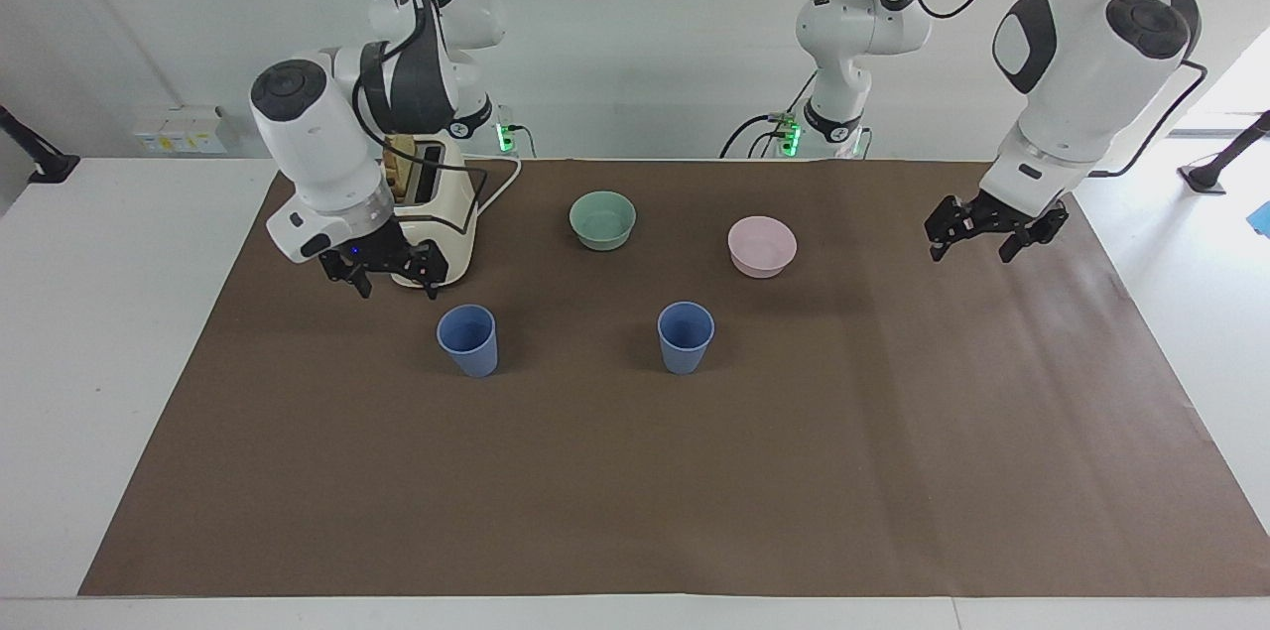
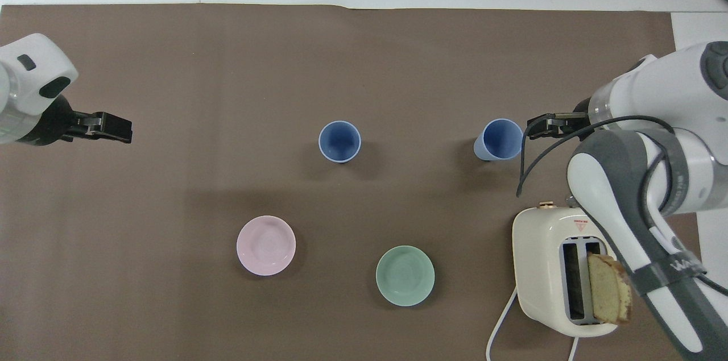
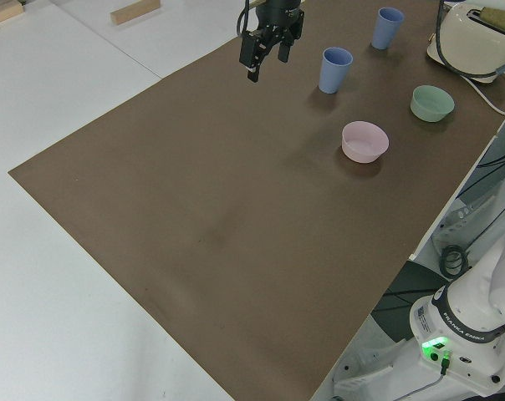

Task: Stack blue cups with both arms
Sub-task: 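Withdraw the left gripper while the right gripper reaches the other cup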

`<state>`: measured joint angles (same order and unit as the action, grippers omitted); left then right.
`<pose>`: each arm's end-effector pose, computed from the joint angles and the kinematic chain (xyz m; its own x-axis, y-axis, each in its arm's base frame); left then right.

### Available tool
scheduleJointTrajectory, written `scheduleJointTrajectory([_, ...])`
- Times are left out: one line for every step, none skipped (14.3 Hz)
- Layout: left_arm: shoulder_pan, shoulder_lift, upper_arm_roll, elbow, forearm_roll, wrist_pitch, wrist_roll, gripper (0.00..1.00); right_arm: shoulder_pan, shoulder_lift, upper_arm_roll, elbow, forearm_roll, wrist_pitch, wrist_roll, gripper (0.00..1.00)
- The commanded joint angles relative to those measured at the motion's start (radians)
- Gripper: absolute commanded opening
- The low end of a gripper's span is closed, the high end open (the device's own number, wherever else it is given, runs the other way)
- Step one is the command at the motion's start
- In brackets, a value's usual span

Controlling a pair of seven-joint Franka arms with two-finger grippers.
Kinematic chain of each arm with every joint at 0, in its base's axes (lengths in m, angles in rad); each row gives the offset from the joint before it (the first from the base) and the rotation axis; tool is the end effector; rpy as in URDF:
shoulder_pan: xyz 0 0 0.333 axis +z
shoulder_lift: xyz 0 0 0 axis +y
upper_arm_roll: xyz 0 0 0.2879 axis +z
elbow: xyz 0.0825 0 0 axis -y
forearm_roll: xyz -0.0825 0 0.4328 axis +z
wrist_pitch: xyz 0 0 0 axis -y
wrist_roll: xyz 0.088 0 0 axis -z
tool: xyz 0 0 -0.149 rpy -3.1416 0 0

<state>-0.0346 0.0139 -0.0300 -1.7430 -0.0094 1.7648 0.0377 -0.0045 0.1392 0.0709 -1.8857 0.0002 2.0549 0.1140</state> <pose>0.6149 -0.0409 0.4724 0.9949 -0.1003 0.0083 -0.1004 -0.9949 0.0094 0.6378 0.0419 0.3449 0.9984 -0.0487 0.0290 -0.0483 -0.9987 -0.0134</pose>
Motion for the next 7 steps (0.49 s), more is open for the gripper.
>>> scheduleJointTrajectory([-0.005,-0.041,-0.013,0.065,-0.004,-0.121,0.016,1.00,0.000,0.031,0.004,-0.026,0.024,0.065,0.004,1.00])
scheduleJointTrajectory([-0.007,-0.043,-0.016,0.100,-0.001,-0.167,0.013,1.00,0.001,0.043,0.006,-0.027,0.024,0.102,0.001,1.00])
scheduleJointTrajectory([-0.007,-0.045,-0.018,0.121,0.003,-0.201,0.011,1.00,0.009,0.054,0.006,-0.027,0.024,0.116,0.000,1.00])
scheduleJointTrajectory([-0.007,-0.054,-0.018,0.128,0.003,-0.214,0.013,1.00,0.014,0.071,0.006,-0.027,0.024,0.122,0.003,1.00])
scheduleJointTrajectory([-0.001,-0.067,-0.019,0.116,0.000,-0.206,0.010,1.00,0.020,0.085,0.006,-0.027,0.024,0.129,0.004,1.00])
scheduleJointTrajectory([0.005,-0.068,-0.015,0.115,-0.004,-0.208,0.008,1.00,0.024,0.094,0.006,-0.027,0.024,0.151,0.001,1.00])
scheduleJointTrajectory([0.005,-0.069,-0.013,0.114,-0.007,-0.208,0.008,1.00,0.027,0.095,0.006,-0.029,0.024,0.156,0.001,1.00])
